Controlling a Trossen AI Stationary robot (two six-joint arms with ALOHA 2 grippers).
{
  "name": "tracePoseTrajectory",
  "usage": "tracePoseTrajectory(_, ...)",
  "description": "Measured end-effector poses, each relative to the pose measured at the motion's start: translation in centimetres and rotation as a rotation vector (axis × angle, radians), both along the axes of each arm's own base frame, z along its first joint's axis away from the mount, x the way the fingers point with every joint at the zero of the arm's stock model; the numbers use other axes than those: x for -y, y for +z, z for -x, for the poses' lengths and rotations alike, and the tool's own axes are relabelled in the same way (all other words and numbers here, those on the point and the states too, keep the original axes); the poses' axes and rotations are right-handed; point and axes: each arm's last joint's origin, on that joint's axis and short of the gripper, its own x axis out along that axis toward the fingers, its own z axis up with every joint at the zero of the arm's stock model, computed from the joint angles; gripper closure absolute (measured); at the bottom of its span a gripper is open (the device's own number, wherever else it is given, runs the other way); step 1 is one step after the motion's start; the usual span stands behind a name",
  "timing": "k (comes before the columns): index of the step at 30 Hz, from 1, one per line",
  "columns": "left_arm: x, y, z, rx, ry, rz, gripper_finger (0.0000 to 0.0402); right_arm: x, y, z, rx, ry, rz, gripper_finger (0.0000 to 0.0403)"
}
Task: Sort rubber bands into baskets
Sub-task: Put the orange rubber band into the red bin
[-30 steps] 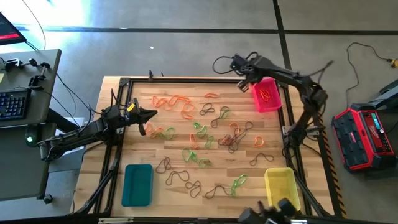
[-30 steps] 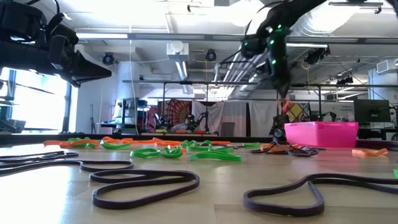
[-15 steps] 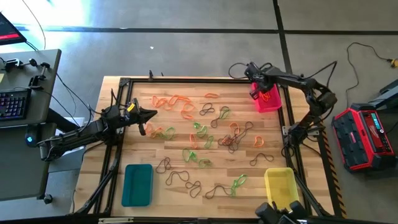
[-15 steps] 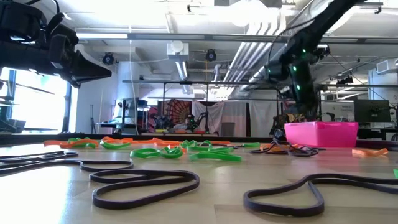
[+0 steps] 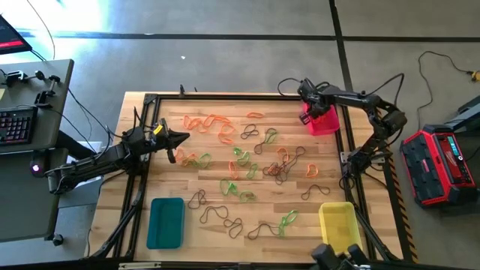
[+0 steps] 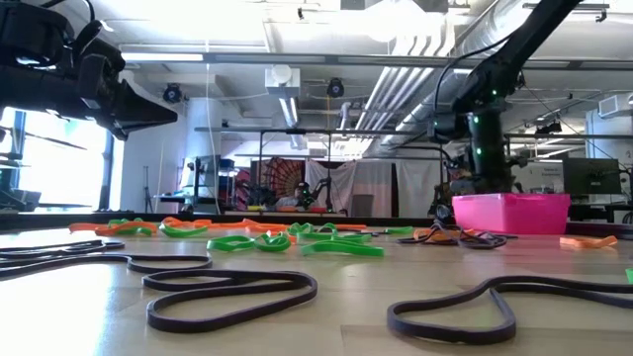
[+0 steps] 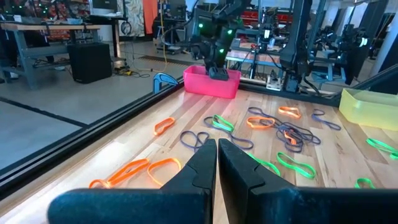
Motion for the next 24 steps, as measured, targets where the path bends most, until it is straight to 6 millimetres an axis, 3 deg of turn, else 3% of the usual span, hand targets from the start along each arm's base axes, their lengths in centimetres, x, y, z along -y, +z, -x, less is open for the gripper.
tracePoseTrajectory(6,0.0,0.0,0.0,0.000,0.000,0.002,0.0392,0.6,1.8,-0.4,-0.022,-0.029,0.038,0.0262)
tracePoseTrajectory(10,0.0,0.0,0.0,0.000,0.000,0.002,0.0392,0.4,4.7,-0.4,0.005,-0.016,0.066,0.0246)
tracePoseTrajectory(13,0.0,0.0,0.0,0.000,0.000,0.001,0.0392,-0.4,7.2,-0.6,0.114,0.046,0.099,0.0246)
tracePoseTrajectory(16,0.0,0.0,0.0,0.000,0.000,0.002,0.0392,-1.6,9.1,-1.5,0.336,0.183,0.117,0.0247)
tracePoseTrajectory(20,0.0,0.0,0.0,-0.004,0.000,-0.006,0.0392,-3.5,9.3,-3.4,0.586,0.403,0.107,0.0247)
tracePoseTrajectory(24,0.0,0.0,0.0,-0.004,-0.001,-0.007,0.0392,-5.3,7.5,-6.2,0.674,0.549,0.114,0.0247)
